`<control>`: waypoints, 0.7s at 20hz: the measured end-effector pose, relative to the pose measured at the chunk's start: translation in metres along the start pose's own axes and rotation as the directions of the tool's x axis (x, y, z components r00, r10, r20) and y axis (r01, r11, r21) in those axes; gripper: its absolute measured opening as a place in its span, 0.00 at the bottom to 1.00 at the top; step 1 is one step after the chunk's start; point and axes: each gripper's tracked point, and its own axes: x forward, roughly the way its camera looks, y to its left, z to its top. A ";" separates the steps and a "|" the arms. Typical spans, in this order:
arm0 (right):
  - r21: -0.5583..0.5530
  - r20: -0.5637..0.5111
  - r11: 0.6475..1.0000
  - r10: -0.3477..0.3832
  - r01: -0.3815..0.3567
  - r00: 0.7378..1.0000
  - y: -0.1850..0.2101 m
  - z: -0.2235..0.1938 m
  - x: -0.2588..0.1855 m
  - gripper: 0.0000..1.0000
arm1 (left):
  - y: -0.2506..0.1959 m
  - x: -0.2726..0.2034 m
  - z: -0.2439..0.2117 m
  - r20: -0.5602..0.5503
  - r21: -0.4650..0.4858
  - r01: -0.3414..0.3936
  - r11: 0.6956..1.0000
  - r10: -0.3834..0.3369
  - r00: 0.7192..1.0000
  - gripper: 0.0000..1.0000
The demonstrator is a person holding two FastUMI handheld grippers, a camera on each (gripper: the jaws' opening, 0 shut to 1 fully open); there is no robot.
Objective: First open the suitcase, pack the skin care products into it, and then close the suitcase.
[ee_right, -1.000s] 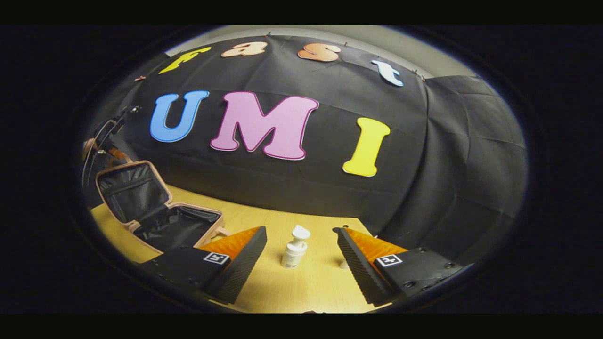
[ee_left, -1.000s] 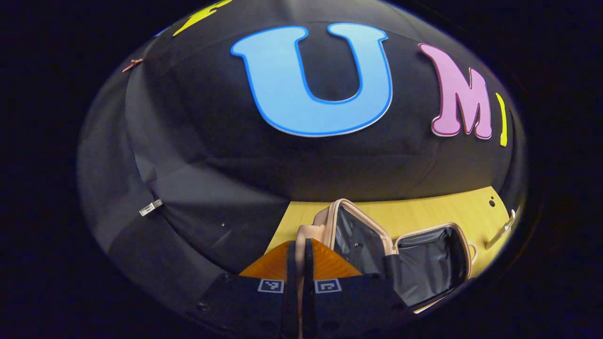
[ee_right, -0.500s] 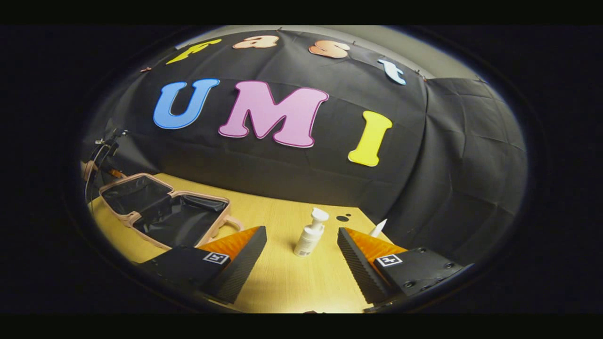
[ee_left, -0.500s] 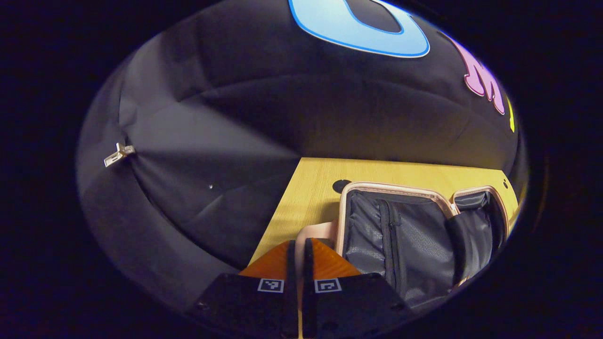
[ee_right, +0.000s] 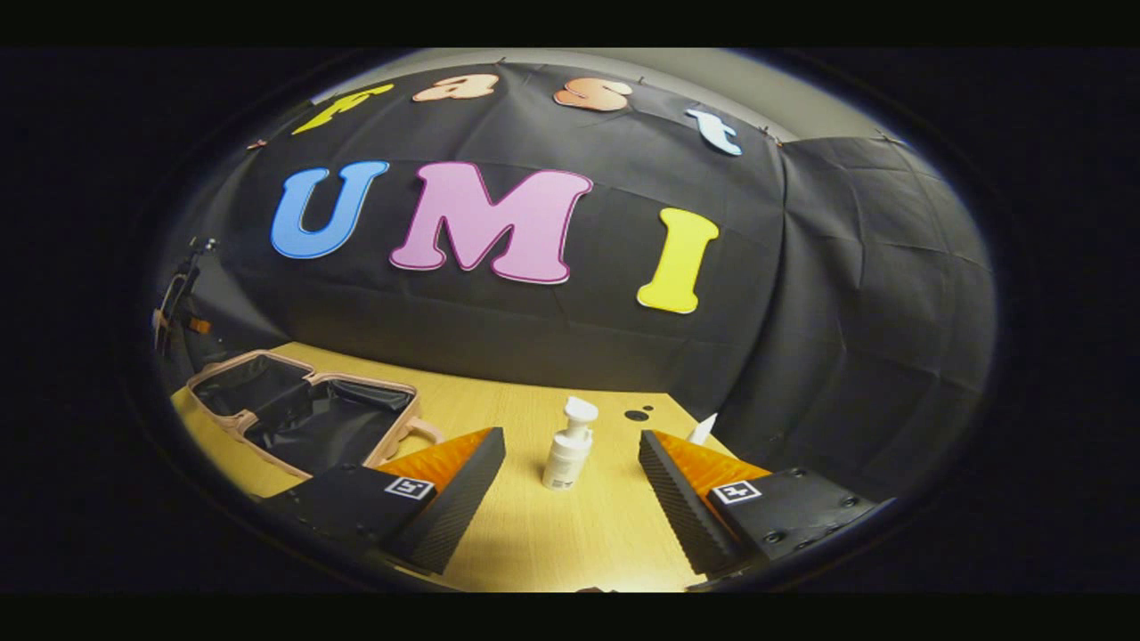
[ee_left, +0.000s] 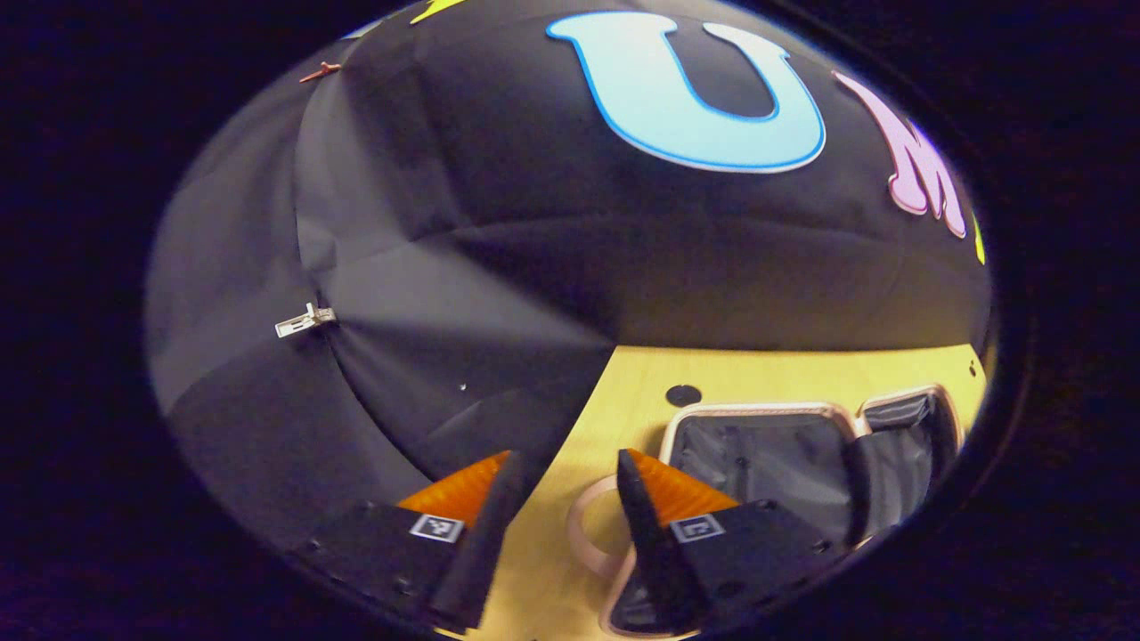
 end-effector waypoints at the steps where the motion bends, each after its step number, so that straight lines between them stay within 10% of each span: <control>1: 0.008 0.005 1.000 0.001 -0.001 1.000 -0.004 0.004 0.002 0.96 | -0.019 -0.018 0.012 0.044 -0.012 0.027 1.000 -0.026 0.999 1.00; 7: 0.058 0.026 0.998 -0.004 0.002 1.000 -0.035 0.012 0.017 0.96 | -0.183 -0.127 0.023 0.226 0.072 0.170 0.983 -0.182 0.957 0.98; 14: 0.063 0.003 0.998 -0.025 0.024 1.000 -0.086 -0.013 0.039 0.96 | -0.413 -0.207 -0.037 0.137 0.089 0.508 0.857 -0.515 0.846 0.98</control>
